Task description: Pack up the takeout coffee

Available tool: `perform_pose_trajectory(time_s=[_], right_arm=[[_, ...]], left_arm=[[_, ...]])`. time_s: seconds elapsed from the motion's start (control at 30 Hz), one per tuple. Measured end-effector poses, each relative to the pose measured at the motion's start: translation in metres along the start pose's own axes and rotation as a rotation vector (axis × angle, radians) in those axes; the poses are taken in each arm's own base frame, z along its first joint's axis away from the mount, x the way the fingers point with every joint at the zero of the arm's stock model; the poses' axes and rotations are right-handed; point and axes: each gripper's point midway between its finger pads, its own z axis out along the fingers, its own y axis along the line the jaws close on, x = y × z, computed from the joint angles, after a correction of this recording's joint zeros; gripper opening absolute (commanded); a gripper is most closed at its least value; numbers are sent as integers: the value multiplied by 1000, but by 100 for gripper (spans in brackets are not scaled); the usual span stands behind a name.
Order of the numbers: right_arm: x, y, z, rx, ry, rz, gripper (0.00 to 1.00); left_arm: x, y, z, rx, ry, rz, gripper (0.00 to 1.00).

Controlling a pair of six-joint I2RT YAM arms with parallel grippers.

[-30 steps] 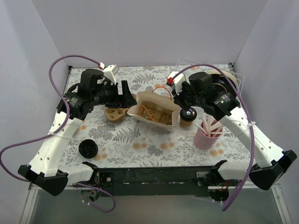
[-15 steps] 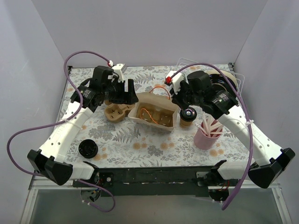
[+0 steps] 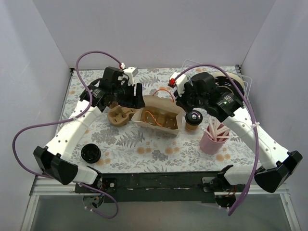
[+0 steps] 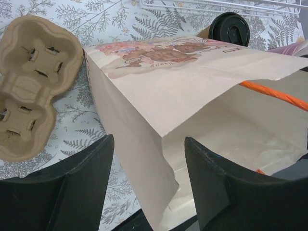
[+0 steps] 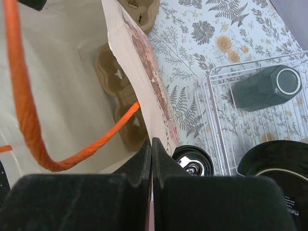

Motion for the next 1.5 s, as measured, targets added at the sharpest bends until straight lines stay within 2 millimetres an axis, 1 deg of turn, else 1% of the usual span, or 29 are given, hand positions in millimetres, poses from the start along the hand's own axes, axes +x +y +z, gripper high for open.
perform_pose_trajectory(time_s=[0.03, 0.07, 0.13, 0.17, 0.27, 0.3, 0.37, 0.43, 0.47, 0.57, 0.63, 0.67, 0.7, 0.77, 0.87, 0.93, 0.97, 1.03, 1.1, 1.13, 1.23, 1.37, 1.4, 1.43, 1.5], right_arm=[[0, 0, 0, 0, 0, 0, 1], [0, 0, 1, 1, -1, 0, 1], [-1, -1, 1, 2, -5, 1, 1], [-1, -1, 1, 2, -5, 2, 1], [-2, 0, 1, 3, -5, 3, 1], [-2, -1, 1, 4, -6, 5, 1], [-2, -1, 1, 6, -7, 6, 2], [-3, -1, 1, 8, -9, 16, 17], [-3, -1, 1, 7, -10, 24, 33], [-7, 1, 2, 2, -26, 52, 55], [-12, 4, 2, -11, -49, 69, 60], [-14, 5, 0, -16, -63, 72, 67], [-17, 7, -2, -24, -91, 74, 72], [-15, 14, -12, -39, -128, 79, 80], [-13, 22, -40, -32, -212, 72, 82], [-19, 22, -64, -2, -288, 74, 82], [-23, 20, -75, 22, -320, 76, 83], [-32, 13, -89, 72, -369, 88, 83], [-38, 2, -96, 128, -378, 112, 84], [-40, -6, -95, 166, -371, 130, 84], [-40, -24, -83, 244, -309, 173, 84], [-26, -46, -50, 292, -141, 246, 84], [-20, -53, -40, 298, -81, 271, 83], [-17, -56, -34, 302, -55, 288, 84], [-5, -66, -22, 309, 27, 333, 83]], left_arm=[[1, -1, -1, 1, 4, 2, 55], [2, -2, -1, 2, 7, 4, 47], [5, -2, -2, 0, 15, 9, 36], [5, -2, -2, 0, 18, 9, 23], [6, -3, -1, -3, 19, 14, 10], [7, -3, -1, -5, 20, 16, 0], [8, -2, -1, -13, 24, 18, 0], [11, -1, -2, -25, 36, 24, 0], [12, 0, -3, -31, 40, 25, 0], [14, 5, -5, -67, 47, 16, 0], [14, 9, -7, -94, 45, 1, 0], [14, 10, -9, -104, 43, -5, 0], [14, 11, -11, -114, 40, -13, 0], [14, 11, -15, -119, 16, -19, 0], [13, 10, -27, -108, -50, -9, 0], [14, 10, -39, -105, -101, 4, 0], [11, 8, -44, -98, -130, 10, 0], [3, 3, -53, -84, -179, 21, 0], [-4, 0, -57, -73, -216, 27, 0], [-6, 0, -57, -69, -229, 29, 0], [-4, 2, -54, -72, -233, 30, 0], [-5, 3, -52, -81, -211, 27, 0], [-6, 2, -51, -83, -201, 22, 0], [-7, 2, -50, -85, -193, 16, 0], [-10, 0, -48, -88, -169, -13, 0]])
